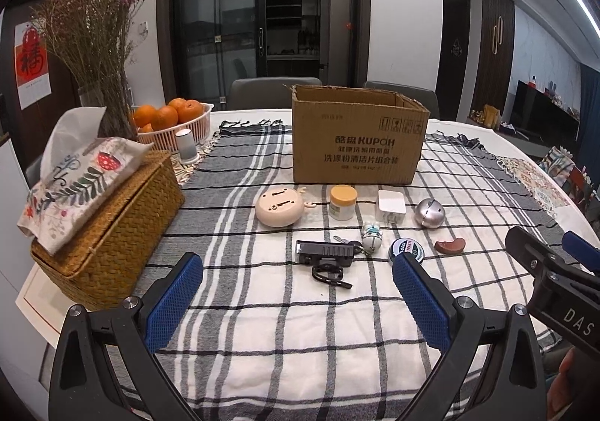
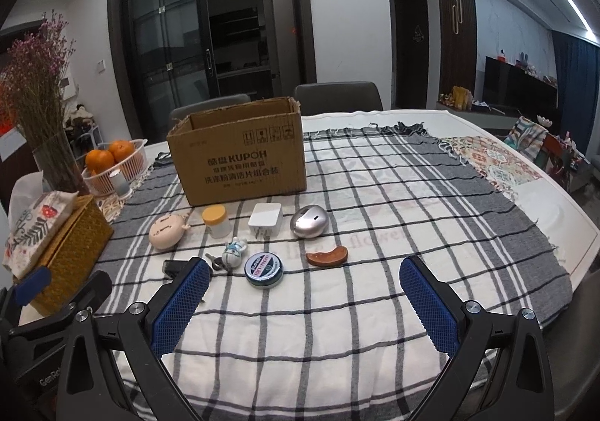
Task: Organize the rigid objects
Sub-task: 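Move both grippers toward the small items in front of the cardboard box, then close the right gripper on the brown wooden piece while the left grips the black bike light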
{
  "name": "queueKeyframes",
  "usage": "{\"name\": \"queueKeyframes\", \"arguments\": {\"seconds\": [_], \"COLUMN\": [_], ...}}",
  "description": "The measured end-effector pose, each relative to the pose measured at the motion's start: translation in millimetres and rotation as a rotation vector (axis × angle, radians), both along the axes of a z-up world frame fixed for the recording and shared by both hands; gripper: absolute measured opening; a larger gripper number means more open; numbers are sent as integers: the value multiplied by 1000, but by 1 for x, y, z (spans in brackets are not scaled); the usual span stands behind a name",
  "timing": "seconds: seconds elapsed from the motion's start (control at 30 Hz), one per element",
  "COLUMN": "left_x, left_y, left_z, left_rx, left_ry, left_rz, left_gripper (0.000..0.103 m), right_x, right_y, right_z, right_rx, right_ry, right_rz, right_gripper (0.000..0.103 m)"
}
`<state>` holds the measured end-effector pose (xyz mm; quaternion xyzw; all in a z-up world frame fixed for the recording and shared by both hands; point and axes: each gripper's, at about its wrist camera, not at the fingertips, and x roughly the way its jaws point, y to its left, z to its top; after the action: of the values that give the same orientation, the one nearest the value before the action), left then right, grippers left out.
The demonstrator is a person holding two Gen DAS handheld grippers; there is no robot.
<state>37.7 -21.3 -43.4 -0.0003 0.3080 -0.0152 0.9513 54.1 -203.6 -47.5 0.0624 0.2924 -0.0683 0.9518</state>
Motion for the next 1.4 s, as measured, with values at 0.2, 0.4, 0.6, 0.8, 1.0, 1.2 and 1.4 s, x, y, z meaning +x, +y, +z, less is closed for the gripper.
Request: {"name": "queueKeyframes", "arguments": {"seconds": [0.2,0.4,0.6,0.8,1.0,1.2,1.4], "left_x": [15,39,58,75,93,108,120], "left_y": [-8,-12,-16,-23,-28,-34,-36], "left_z": [-14,-30,-43,-57,-71,-85,-95], "left_rx": [10,18,32,63,84,95,99], "left_ry": [1,44,57,86,123,172,205], "left_rz": [-5,-2,-5,-11,-20,-31,-33], "left_gripper": [103,103,103,103,103,103,101], "right_x": [16,38,59,77,95,113,129], "right_y": [-6,-8,-10,-15,-20,-27,-31], "right_z": [-14,-28,-40,-52,-67,-82,-96], "right_rx": [-1,-22,-38,-44,-45,-41,-39], "right_ry": [20,56,78,95,129,176,223], "right_rz": [11,19,27,25,33,35,31], "right_gripper": [103,103,102,102,102,100,96]}}
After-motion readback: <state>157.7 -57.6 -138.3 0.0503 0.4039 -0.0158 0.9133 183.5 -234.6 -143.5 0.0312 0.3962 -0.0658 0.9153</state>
